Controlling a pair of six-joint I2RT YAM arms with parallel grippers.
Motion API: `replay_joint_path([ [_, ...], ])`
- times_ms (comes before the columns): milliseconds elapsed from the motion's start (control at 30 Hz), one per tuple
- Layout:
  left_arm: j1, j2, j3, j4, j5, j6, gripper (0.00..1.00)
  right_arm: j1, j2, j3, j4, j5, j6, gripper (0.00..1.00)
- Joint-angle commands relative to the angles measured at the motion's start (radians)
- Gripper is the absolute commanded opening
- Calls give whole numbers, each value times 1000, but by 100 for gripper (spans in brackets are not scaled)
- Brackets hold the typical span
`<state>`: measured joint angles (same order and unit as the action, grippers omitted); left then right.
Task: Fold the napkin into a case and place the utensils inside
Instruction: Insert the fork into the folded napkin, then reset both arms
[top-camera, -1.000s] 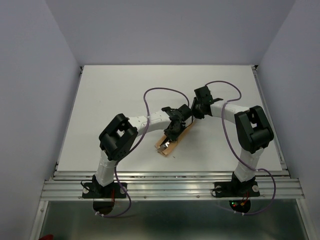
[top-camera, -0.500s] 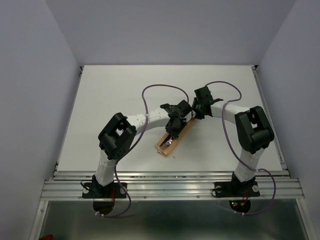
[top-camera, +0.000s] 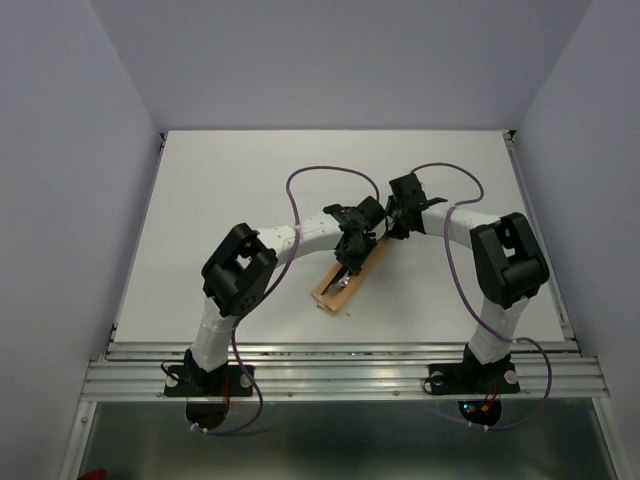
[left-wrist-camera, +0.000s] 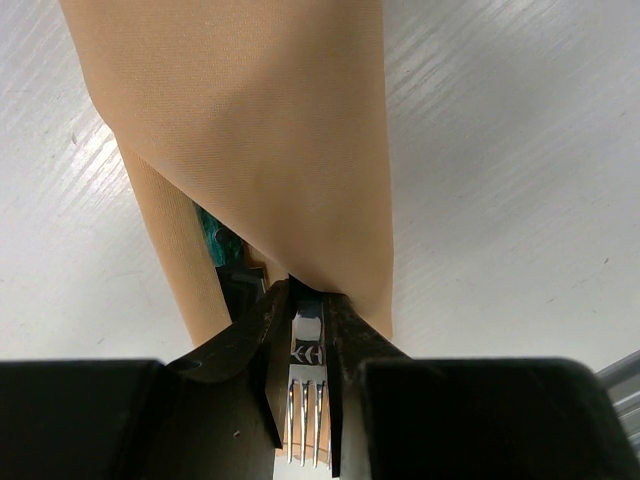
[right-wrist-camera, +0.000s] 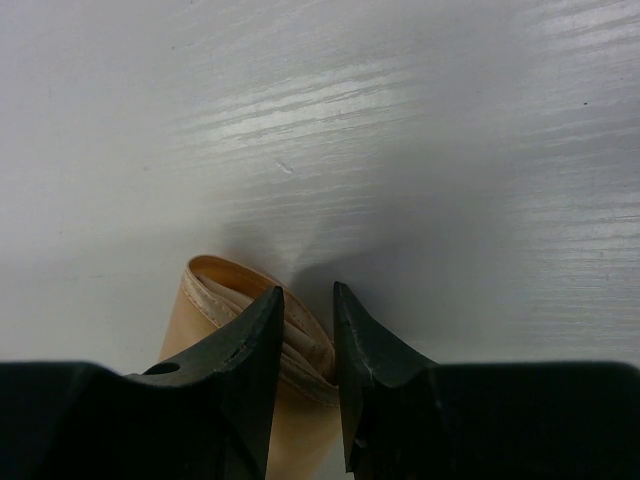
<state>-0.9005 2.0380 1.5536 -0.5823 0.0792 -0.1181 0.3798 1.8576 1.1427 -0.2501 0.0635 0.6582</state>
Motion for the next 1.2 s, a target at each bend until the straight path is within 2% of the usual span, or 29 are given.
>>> replay_joint_path([
  [0,5,-1,36,12,16,-11,23,-1,-20,-31,-32,-1,-6,33],
  [167,5,-18,17,13,7,-17,37,-1,-18,-31,-32,-2,-8,33],
  [300,5,-36,11,6,2,-20,42,-1,-23,-31,-32,-2,-8,33],
  [533,3,-91,4,-28,-25,-29,43,-1,-34,-35,-37,2,-6,33],
  [733,-12,-225,-64,-65,-48,-14,45,-1,-128,-29,-83,177,11,37],
  [800,-12,-289,-105,-71,-65,-14,47,-27,-181,-26,-103,245,12,45],
  [833,-12,-311,-118,-76,-68,-15,47,-27,-198,-20,-116,266,14,56],
  [900,-12,-369,-144,-77,-107,-23,47,-53,-230,-18,-129,335,15,67],
  [933,-11,-390,-168,-76,-114,-28,47,-53,-262,-15,-139,358,15,80],
  [1000,-6,-445,-190,-67,-128,-38,47,-53,-297,-21,-140,412,15,93],
  [1067,3,-482,-216,-56,-136,-52,47,-62,-334,-26,-141,444,14,100],
  [1167,21,-570,-237,-37,-171,-77,46,-62,-415,-40,-146,502,11,100],
])
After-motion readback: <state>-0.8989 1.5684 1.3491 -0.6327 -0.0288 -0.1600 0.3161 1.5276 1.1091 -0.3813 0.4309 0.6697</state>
